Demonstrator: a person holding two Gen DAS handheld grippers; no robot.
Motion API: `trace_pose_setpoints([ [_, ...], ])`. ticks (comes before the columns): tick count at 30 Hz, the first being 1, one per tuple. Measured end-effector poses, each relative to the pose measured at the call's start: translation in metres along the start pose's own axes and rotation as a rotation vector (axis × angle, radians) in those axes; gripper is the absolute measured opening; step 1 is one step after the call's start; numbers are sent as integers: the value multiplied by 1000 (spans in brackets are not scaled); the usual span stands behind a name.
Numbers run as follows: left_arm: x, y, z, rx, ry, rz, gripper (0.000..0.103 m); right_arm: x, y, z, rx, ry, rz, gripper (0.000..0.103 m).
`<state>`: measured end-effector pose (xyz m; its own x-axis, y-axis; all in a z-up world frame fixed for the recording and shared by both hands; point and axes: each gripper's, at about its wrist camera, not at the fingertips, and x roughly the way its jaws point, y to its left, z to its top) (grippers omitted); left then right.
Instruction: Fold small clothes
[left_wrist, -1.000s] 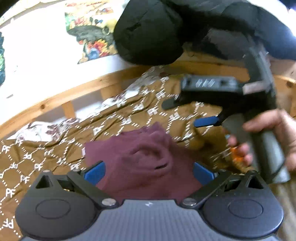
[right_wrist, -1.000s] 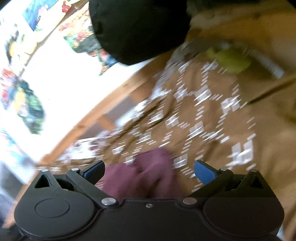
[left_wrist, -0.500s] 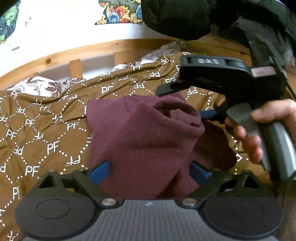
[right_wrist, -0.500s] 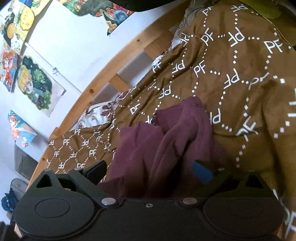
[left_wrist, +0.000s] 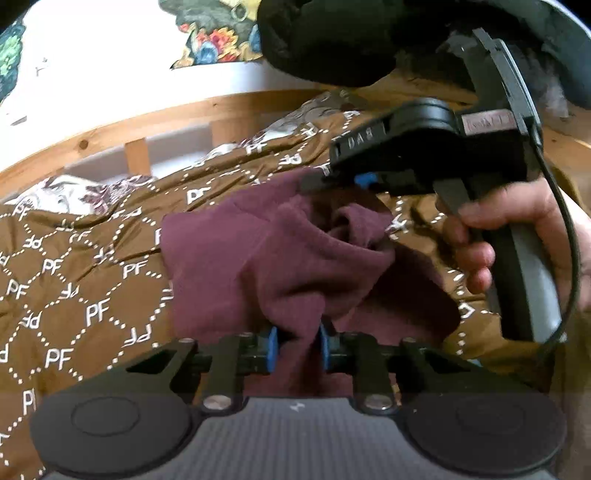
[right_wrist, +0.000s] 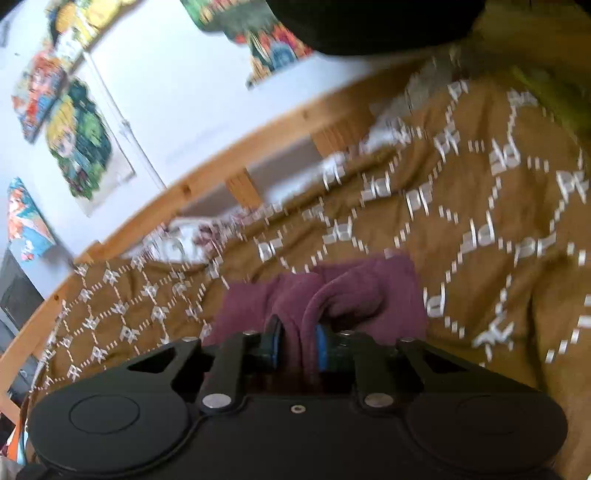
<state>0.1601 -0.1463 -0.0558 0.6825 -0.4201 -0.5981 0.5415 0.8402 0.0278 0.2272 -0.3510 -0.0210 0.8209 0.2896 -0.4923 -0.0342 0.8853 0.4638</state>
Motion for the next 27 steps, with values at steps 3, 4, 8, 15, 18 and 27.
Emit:
trace_pose_setpoints([
  [3, -3, -6, -1, 24, -23, -40, 23, -12, 1, 7, -41, -65, -10, 17],
  [4, -3, -9, -1, 37, -25, -49, 23, -14, -2, 9, -44, -73, -25, 17],
  [8, 4, -17, -5, 66, 8, -72, 23, -14, -17, 11, -36, -28, -117, 17],
  [15, 6, -8, -8, 9, 26, -120, 26, -8, -33, 5, 25, 55, -197, 18],
  [18, 0, -3, -6, -34, 34, -127, 34, -8, -37, 2, 53, 74, -218, 21],
  [27, -34, 28, 1, -202, -54, -32, 101, -25, -38, -4, 54, 72, -277, 21],
])
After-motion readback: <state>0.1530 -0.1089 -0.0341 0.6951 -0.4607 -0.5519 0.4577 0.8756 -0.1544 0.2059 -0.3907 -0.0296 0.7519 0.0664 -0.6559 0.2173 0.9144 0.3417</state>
